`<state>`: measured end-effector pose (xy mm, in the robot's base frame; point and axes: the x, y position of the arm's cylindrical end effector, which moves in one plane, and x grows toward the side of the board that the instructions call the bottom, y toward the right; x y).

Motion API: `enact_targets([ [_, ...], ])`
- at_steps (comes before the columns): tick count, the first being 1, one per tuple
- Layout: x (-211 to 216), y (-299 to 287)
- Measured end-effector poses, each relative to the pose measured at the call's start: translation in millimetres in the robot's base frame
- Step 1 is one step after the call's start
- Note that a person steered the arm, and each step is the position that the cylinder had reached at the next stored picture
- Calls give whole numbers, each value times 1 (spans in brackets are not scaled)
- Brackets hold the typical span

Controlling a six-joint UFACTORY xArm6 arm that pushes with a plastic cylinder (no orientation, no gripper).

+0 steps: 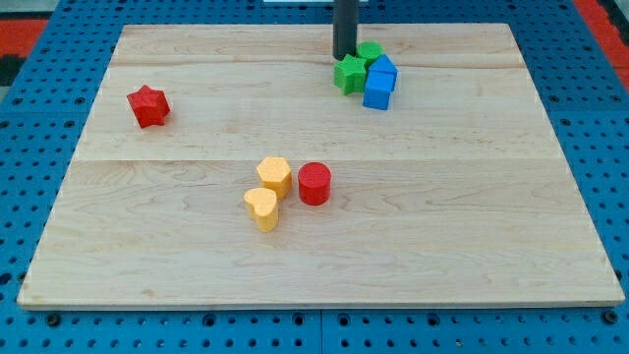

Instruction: Place the red star close to the yellow hexagon

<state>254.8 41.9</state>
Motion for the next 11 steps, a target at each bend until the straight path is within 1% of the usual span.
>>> enact_targets([
  [1,-29,-40],
  [2,-51,-141],
  [3,-6,-242],
  [4,72,-230],
  [5,73,-270],
  [7,123,-280],
  [8,169,-184],
  [9,152,-158],
  [10,174,-124],
  [11,185,-123],
])
